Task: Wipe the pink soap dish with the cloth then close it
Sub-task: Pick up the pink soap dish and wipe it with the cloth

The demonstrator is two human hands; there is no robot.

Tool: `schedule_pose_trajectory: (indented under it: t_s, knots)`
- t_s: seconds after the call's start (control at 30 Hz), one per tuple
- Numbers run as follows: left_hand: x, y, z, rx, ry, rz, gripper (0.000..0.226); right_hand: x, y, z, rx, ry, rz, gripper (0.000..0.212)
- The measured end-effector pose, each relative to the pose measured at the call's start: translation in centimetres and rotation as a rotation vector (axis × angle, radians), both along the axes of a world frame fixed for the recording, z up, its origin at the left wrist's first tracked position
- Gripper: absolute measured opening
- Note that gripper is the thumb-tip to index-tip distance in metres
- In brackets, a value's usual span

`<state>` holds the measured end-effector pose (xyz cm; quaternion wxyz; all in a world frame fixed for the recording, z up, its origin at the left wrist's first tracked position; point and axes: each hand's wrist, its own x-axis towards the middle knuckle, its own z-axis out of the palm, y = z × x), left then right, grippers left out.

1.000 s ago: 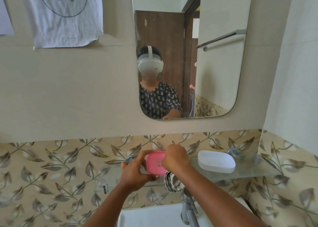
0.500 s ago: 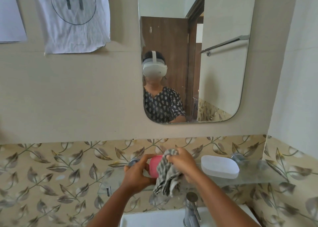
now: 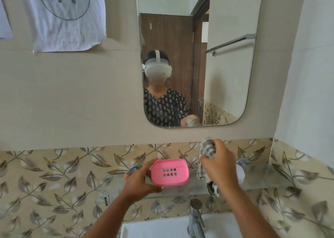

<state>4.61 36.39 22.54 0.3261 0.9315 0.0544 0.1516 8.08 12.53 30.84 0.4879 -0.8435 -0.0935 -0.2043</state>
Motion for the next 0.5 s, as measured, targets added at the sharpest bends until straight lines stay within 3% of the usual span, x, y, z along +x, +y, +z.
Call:
schedule_pose_trajectory:
  t_s: [0.17, 0.4, 0.5]
  knots:
    - [0.0, 0.1, -0.2, 0.006, 0.018, 0.002, 0.099, -0.4, 4.6, -4.3, -0.319, 0.042, 0.157, 0.028]
    - [-0.6, -0.4, 0.5, 0.070, 0.010, 0.012, 0.099, -0.9, 6.2, -5.2, -0.511, -0.054, 0.145, 0.027]
    - [-0.6, -0.3, 0.5, 0.045, 0.006, -0.022, 0.111, -1.3, 6.6, -5.6, -0.598, -0.104, 0.160, 0.030]
